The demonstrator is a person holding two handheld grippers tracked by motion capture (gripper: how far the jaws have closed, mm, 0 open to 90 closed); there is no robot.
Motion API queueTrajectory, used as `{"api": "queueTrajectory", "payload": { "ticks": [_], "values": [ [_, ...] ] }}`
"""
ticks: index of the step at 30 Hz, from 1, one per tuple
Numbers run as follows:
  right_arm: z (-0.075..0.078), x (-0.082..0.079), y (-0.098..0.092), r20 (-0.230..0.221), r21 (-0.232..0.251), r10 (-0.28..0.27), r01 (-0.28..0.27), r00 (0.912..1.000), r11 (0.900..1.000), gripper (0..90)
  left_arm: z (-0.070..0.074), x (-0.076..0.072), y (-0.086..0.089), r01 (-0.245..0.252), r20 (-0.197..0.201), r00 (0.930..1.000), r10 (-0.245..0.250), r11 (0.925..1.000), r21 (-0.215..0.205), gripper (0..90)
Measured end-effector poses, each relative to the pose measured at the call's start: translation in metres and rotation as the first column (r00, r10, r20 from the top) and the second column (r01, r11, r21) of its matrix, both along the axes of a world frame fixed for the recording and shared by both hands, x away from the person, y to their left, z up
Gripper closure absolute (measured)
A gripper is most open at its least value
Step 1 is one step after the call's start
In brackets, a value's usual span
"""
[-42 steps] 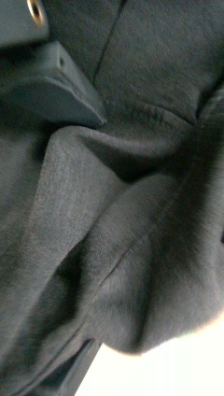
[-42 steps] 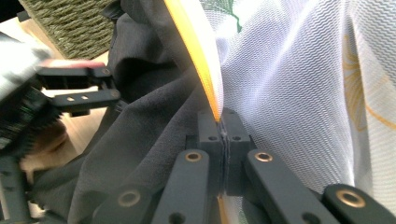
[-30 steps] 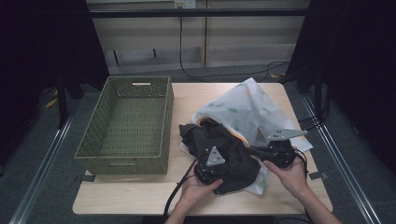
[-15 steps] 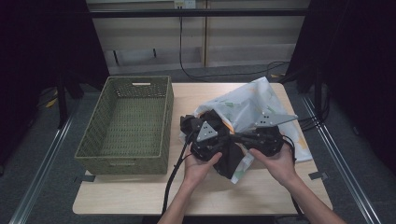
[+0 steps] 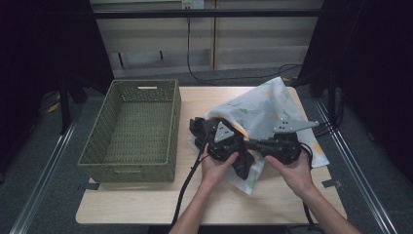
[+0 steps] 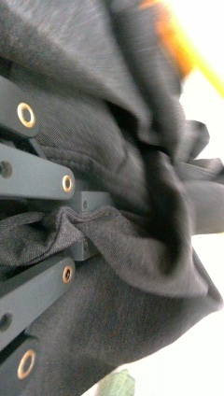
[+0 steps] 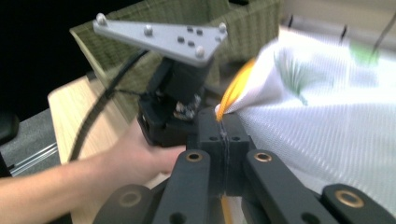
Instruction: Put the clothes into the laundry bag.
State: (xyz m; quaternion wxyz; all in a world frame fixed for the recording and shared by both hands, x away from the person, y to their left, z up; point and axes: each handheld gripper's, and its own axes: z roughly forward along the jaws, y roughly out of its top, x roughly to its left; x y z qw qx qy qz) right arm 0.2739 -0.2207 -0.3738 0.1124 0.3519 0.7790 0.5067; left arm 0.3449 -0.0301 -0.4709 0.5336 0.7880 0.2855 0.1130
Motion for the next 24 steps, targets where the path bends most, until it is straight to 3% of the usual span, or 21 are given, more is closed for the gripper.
{"api": "queueTrajectory", "payload": {
  "ticks": [1,3,6,10,11,12,16,20,22,23,24],
  "values": [
    [-0.006,-0.001,-0.003,-0.016,-0.003,-0.004,0.004,0.9999,1.0,89.8,-0.008,0.0,-0.002,0.006,-0.011,0.9999,-0.006,1.0,-0.003,83.2],
    [-0.021,-0.004,-0.008,-0.052,-0.03,-0.01,0.009,0.9986,1.0,89.8,-0.008,0.001,-0.002,0.021,-0.023,0.9995,-0.022,0.9983,-0.055,83.4],
    [-0.036,-0.01,-0.012,-0.083,-0.055,-0.013,0.009,0.9965,0.998,89.7,0.006,0.0,0.001,0.009,0.003,1.0,-0.009,0.9969,-0.078,83.6],
    [-0.044,-0.012,-0.011,-0.083,-0.062,-0.01,0.004,0.9965,0.998,89.7,0.028,-0.002,0.004,0.006,0.051,0.9987,-0.002,0.9962,-0.087,83.6],
    [-0.044,-0.013,-0.01,-0.088,-0.059,-0.007,0.002,0.9961,0.998,89.7,0.031,-0.002,0.005,0.01,0.065,0.9979,-0.002,0.9939,-0.11,83.6],
    [-0.041,-0.014,-0.009,-0.075,-0.051,0.002,-0.006,0.9972,0.999,89.7,0.034,-0.001,0.006,0.004,0.064,0.998,0.003,0.994,-0.109,83.6],
    [-0.013,-0.02,-0.002,0.007,-0.015,0.031,-0.031,0.9995,0.999,89.7,0.049,0.003,0.012,-0.025,0.07,0.9969,0.038,0.9834,-0.18,83.9],
    [0.007,-0.027,0.007,0.049,0.037,0.08,-0.082,0.9955,0.996,89.7,0.066,-0.001,0.013,-0.072,0.131,0.9862,0.102,0.974,-0.215,83.9],
    [0.013,-0.031,0.008,0.043,0.082,0.107,-0.111,0.9933,0.99,89.7,0.063,0.0,0.01,-0.07,0.131,0.9864,0.099,0.9759,-0.207,83.9],
    [0.014,-0.034,0.009,0.048,0.077,0.114,-0.117,0.9923,0.99,89.7,0.058,0.001,0.01,-0.064,0.134,0.9871,0.088,0.9822,-0.177,83.8],
    [0.014,-0.035,0.009,0.051,0.056,0.111,-0.114,0.9925,0.992,89.7,0.05,0.002,0.007,-0.055,0.119,0.9898,0.078,0.9799,-0.192,83.7]
  ]
}}
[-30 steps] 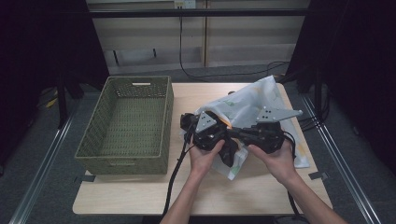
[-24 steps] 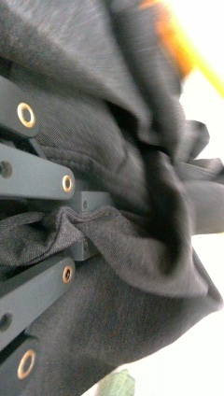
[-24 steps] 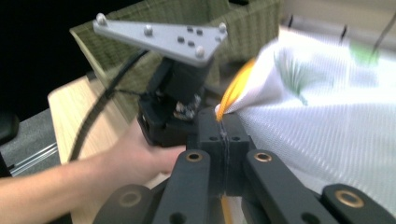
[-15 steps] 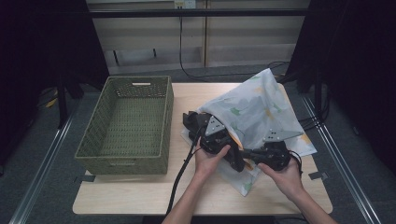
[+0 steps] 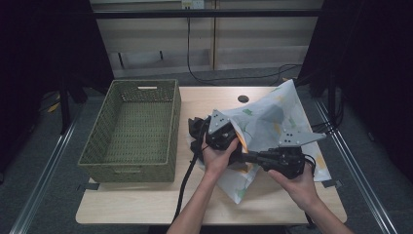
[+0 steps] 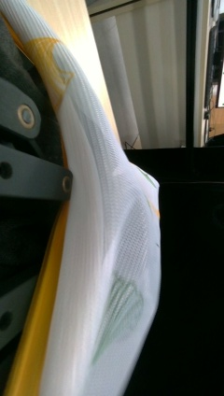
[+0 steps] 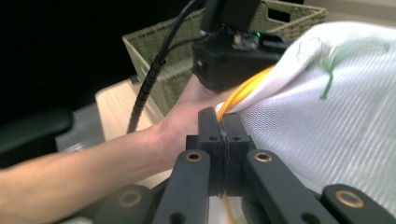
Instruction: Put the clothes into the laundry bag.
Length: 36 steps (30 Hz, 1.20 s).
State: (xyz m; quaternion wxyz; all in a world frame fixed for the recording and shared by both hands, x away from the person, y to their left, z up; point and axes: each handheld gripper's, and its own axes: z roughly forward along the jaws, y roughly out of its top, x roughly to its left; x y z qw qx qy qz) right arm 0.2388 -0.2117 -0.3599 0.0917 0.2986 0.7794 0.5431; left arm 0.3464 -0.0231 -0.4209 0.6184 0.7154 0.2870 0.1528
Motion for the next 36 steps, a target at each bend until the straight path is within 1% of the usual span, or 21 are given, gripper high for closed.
{"api": "queueTrajectory", "payload": {
  "ticks": [1,3,5,6,9,10,11,12,14,15,16,17,18,20,22,24,25,28,30,34,36],
  "values": [
    [-0.003,0.001,-0.002,-0.013,-0.006,-0.006,0.006,0.9999,1.0,89.7,-0.009,0.0,-0.002,0.006,-0.019,0.9998,-0.007,1.0,-0.003,83.6],
    [-0.016,0.005,-0.009,-0.059,-0.02,-0.029,0.028,0.9978,0.999,89.7,-0.027,0.001,-0.005,0.032,-0.065,0.9974,-0.03,0.9991,0.029,83.2],
    [-0.032,0.009,-0.018,-0.09,-0.048,-0.065,0.061,0.9938,0.997,89.7,-0.047,-0.001,-0.009,0.068,-0.09,0.9942,-0.06,0.9938,0.088,82.5],
    [-0.044,0.011,-0.023,-0.094,-0.104,-0.093,0.084,0.9912,0.991,89.6,-0.056,-0.001,-0.012,0.086,-0.11,0.9912,-0.073,0.9899,0.113,81.6],
    [-0.051,0.013,-0.029,-0.099,-0.122,-0.106,0.094,0.9894,0.988,89.3,-0.08,-0.001,-0.019,0.113,-0.169,0.9817,-0.087,0.9829,0.146,80.5],
    [-0.054,0.013,-0.031,-0.086,-0.149,-0.121,0.108,0.9889,0.983,88.8,-0.08,-0.001,-0.018,0.116,-0.186,0.9787,-0.086,0.9804,0.159,79.3],
    [-0.056,0.014,-0.032,-0.092,-0.151,-0.125,0.111,0.9879,0.982,88.1,-0.08,-0.002,-0.016,0.123,-0.184,0.9782,-0.097,0.9825,0.14,78.4],
    [-0.057,0.015,-0.034,-0.098,-0.156,-0.128,0.112,0.9869,0.981,84.9,-0.077,-0.003,-0.014,0.123,-0.181,0.9789,-0.096,0.9816,0.146,75.5],
    [-0.059,0.016,-0.035,-0.096,-0.161,-0.135,0.119,0.9861,0.98,78.9,-0.072,-0.006,-0.009,0.145,-0.173,0.978,-0.117,0.9759,0.163,67.1],
    [-0.057,0.016,-0.036,-0.092,-0.155,-0.132,0.117,0.987,0.981,71.9,-0.071,-0.008,-0.007,0.149,-0.165,0.9787,-0.122,0.9753,0.163,57.3],
    [-0.057,0.016,-0.036,-0.092,-0.155,-0.132,0.117,0.987,0.981,71.9,-0.069,-0.011,-0.004,0.152,-0.163,0.9789,-0.124,0.9729,0.174,57.3],
    [-0.055,0.016,-0.036,-0.085,-0.15,-0.137,0.124,0.9869,0.981,69.3,-0.066,-0.016,0.001,0.154,-0.14,0.9817,-0.129,0.9713,0.181,53.4],
    [-0.049,0.016,-0.035,-0.072,-0.138,-0.138,0.127,0.9878,0.982,63.4,-0.064,-0.019,0.004,0.148,-0.13,0.9835,-0.126,0.9719,0.183,42.6],
    [-0.046,0.016,-0.034,-0.059,-0.139,-0.146,0.136,0.9875,0.981,60.4,-0.06,-0.025,0.014,0.161,-0.121,0.9828,-0.14,0.9688,0.189,40.0],
    [-0.038,0.017,-0.031,-0.031,-0.155,-0.157,0.15,0.9871,0.976,57.3,-0.056,-0.031,0.023,0.145,-0.093,0.9871,-0.13,0.9734,0.177,34.7],
    [-0.033,0.02,-0.026,-0.009,-0.16,-0.159,0.155,0.9873,0.975,55.6,-0.053,-0.036,0.034,0.14,-0.077,0.9888,-0.128,0.9744,0.176,34.1],
    [-0.03,0.022,-0.023,-0.002,-0.16,-0.158,0.155,0.9875,0.975,54.8,-0.05,-0.037,0.04,0.126,-0.07,0.9909,-0.115,0.9732,0.192,34.0],
    [-0.022,0.036,-0.01,0.025,-0.183,-0.157,0.159,0.9873,0.97,52.1,-0.047,-0.036,0.056,0.086,-0.061,0.9952,-0.076,0.9786,0.187,32.8],
    [-0.018,0.048,-0.001,0.035,-0.196,-0.156,0.16,0.9871,0.967,50.1,-0.049,-0.032,0.059,0.08,-0.07,0.9952,-0.069,0.9803,0.181,32.6],
    [-0.016,0.07,0.017,0.05,-0.216,-0.161,0.168,0.9857,0.962,46.6,-0.048,-0.024,0.055,0.068,-0.076,0.9957,-0.051,0.9706,0.231,28.8],
    [-0.018,0.078,0.025,0.044,-0.225,-0.162,0.168,0.9858,0.96,44.9,-0.043,-0.02,0.057,0.066,-0.078,0.9957,-0.051,0.9779,0.198,27.3]
  ]
}}
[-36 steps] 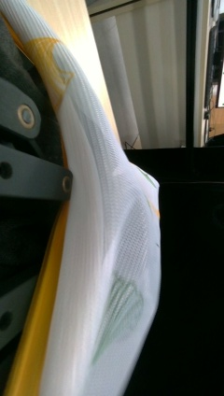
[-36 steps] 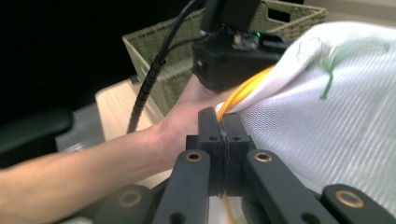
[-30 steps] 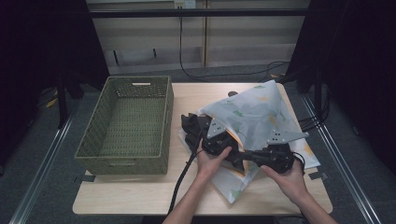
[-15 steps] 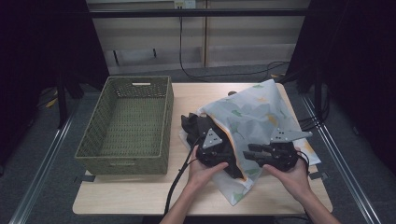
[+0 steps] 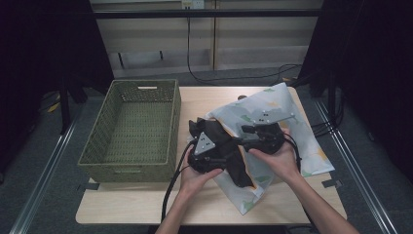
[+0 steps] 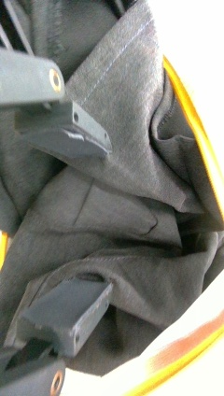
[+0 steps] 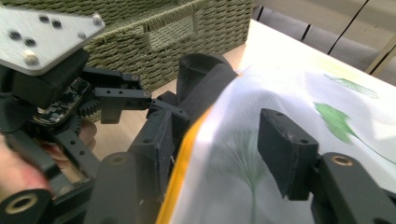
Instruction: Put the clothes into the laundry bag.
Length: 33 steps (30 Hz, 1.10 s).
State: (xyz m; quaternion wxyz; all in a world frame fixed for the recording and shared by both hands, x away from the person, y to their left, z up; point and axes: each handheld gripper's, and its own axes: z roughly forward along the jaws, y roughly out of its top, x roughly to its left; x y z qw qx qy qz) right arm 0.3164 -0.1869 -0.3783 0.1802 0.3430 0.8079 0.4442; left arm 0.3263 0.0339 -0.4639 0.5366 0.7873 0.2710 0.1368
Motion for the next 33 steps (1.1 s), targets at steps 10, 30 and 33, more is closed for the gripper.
{"api": "queueTrajectory", "payload": {
  "ticks": [10,30,33],
  "values": [
    [-0.018,0.01,0.009,-0.038,-0.095,-0.083,0.079,0.9958,0.992,83.8,0.014,0.013,0.011,-0.056,0.016,0.9983,0.056,0.9984,0.007,25.7],
    [-0.007,-0.038,-0.05,-0.007,0.068,-0.007,0.007,1.0,0.998,87.8,-0.003,0.028,-0.006,0.039,-0.052,0.998,-0.035,0.9951,0.091,12.6],
    [-0.009,-0.035,-0.05,-0.015,0.067,-0.006,0.007,0.9999,0.998,87.6,-0.01,0.015,-0.008,0.09,-0.087,0.9928,-0.082,0.9918,0.091,10.9]
  ]
}}
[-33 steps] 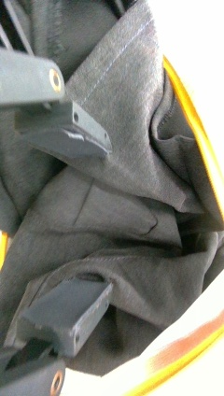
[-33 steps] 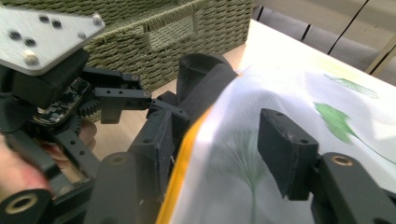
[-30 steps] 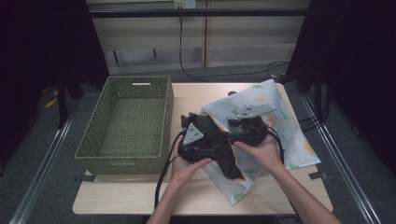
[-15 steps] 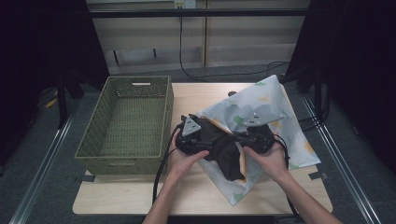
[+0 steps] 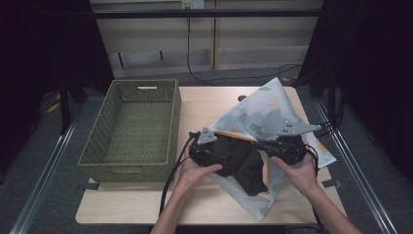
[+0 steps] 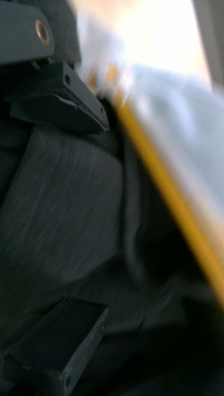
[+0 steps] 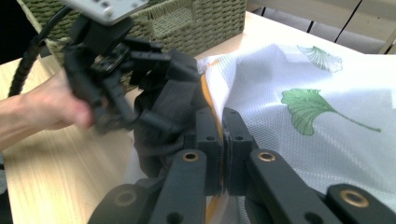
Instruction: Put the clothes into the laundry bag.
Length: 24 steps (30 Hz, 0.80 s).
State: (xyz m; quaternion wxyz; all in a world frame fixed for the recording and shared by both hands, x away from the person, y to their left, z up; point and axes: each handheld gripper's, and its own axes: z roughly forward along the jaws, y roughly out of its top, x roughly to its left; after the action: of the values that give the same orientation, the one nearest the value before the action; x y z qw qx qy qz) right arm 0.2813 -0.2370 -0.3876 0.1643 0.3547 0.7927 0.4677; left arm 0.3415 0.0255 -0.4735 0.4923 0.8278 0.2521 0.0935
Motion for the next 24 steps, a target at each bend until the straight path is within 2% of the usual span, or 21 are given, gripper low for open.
{"api": "queueTrajectory", "payload": {
  "ticks": [2,3,4,5,7,9,13,14,16,19,20,23,24],
  "values": [
    [-0.003,0.002,0.003,-0.008,-0.005,0.005,-0.005,1.0,1.0,87.4,-0.003,-0.004,-0.003,0.069,-0.016,0.9975,-0.068,0.9974,0.02,10.2],
    [-0.003,0.003,0.004,-0.011,-0.005,0.007,-0.007,0.9999,1.0,87.4,-0.005,-0.006,-0.006,0.109,-0.016,0.994,-0.108,0.9931,0.043,12.1],
    [-0.004,0.004,0.006,-0.013,-0.005,0.009,-0.009,0.9999,1.0,87.4,-0.006,-0.007,-0.009,0.113,-0.001,0.9936,-0.113,0.9914,0.066,12.8],
    [-0.004,0.005,0.007,-0.02,0.0,0.015,-0.015,0.9997,1.0,87.3,-0.006,-0.007,-0.01,0.109,-0.001,0.994,-0.109,0.9917,0.068,12.6],
    [-0.006,0.006,0.01,-0.024,-0.001,0.016,-0.016,0.9996,1.0,87.3,-0.002,-0.006,-0.011,0.101,-0.014,0.9948,-0.1,0.9947,0.019,10.3],
    [-0.008,0.006,0.012,-0.026,-0.011,0.023,-0.024,0.9994,1.0,87.3,0.001,-0.005,-0.014,0.105,-0.023,0.9941,-0.106,0.9941,-0.027,6.5],
    [-0.008,0.007,0.012,-0.025,-0.008,0.016,-0.016,0.9995,1.0,87.3,0.004,-0.008,-0.025,0.115,-0.022,0.9931,-0.116,0.9929,-0.03,1.8],
    [-0.008,0.007,0.011,-0.026,-0.007,0.016,-0.016,0.9995,1.0,87.3,0.003,-0.009,-0.028,0.104,-0.027,0.9941,-0.105,0.9938,-0.039,1.0],
    [-0.009,0.007,0.009,-0.029,-0.013,0.016,-0.017,0.9995,1.0,87.2,0.004,-0.009,-0.029,0.113,-0.032,0.9928,-0.115,0.9915,-0.064,1.1],
    [-0.013,0.008,0.007,-0.038,-0.015,0.01,-0.01,0.9992,1.0,87.2,0.004,-0.008,-0.031,0.125,-0.035,0.9913,-0.127,0.9907,-0.053,0.5],
    [-0.013,0.009,0.007,-0.041,-0.015,0.008,-0.008,0.9991,1.0,87.3,0.003,-0.008,-0.033,0.128,-0.062,0.9893,-0.132,0.9895,-0.068,0.0],
    [-0.013,0.01,0.007,-0.045,-0.014,0.005,-0.006,0.999,1.0,87.2,0.005,-0.01,-0.031,0.135,-0.081,0.9862,-0.144,0.9847,-0.111,0.0],
    [-0.013,0.011,0.007,-0.041,-0.013,0.004,-0.005,0.9991,1.0,87.2,0.007,-0.011,-0.03,0.132,-0.08,0.9868,-0.141,0.9858,-0.104,0.0]
  ]
}}
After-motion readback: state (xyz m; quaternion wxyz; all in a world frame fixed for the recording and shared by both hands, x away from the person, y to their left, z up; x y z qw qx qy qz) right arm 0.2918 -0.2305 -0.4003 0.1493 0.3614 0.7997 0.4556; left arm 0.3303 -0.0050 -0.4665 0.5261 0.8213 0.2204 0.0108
